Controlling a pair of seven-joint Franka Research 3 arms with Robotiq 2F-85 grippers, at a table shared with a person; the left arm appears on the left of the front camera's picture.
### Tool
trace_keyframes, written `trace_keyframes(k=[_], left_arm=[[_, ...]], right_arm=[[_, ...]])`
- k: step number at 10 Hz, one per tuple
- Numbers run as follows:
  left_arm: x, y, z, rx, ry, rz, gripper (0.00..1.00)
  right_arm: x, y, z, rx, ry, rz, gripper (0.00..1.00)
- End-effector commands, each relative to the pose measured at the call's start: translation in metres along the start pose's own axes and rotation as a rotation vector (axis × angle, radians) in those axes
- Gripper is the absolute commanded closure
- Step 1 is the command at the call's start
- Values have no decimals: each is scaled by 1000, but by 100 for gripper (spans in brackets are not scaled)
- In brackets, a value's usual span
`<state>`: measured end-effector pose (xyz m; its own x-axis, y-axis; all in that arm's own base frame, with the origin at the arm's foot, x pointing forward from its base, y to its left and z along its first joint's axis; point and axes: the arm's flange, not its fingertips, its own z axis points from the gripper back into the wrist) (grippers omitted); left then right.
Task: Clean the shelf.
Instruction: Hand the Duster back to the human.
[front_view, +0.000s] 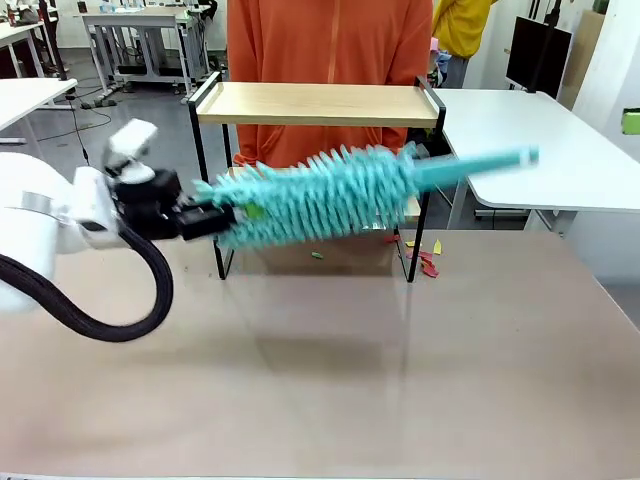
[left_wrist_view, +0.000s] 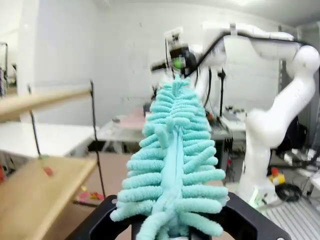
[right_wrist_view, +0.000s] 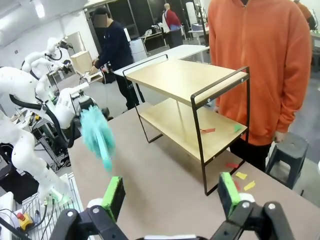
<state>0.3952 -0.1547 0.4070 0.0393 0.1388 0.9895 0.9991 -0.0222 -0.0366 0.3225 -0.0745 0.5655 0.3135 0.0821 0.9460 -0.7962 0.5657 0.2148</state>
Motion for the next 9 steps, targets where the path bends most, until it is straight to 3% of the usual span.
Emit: trace_keyframes(k=[1, 5, 7, 9], left_arm=[[54, -23, 21, 90, -149, -2, 82], [159, -84, 87, 503, -247, -83, 82], [186, -108, 118, 794, -281, -110, 82], [182, -110, 143, 1045, -280, -90, 82]], right_arm=[[3, -1, 0, 3, -12, 6, 0], [3, -1, 0, 3, -12, 6, 0], [3, -1, 0, 3, -12, 6, 0], [3, -1, 0, 3, -12, 6, 0]])
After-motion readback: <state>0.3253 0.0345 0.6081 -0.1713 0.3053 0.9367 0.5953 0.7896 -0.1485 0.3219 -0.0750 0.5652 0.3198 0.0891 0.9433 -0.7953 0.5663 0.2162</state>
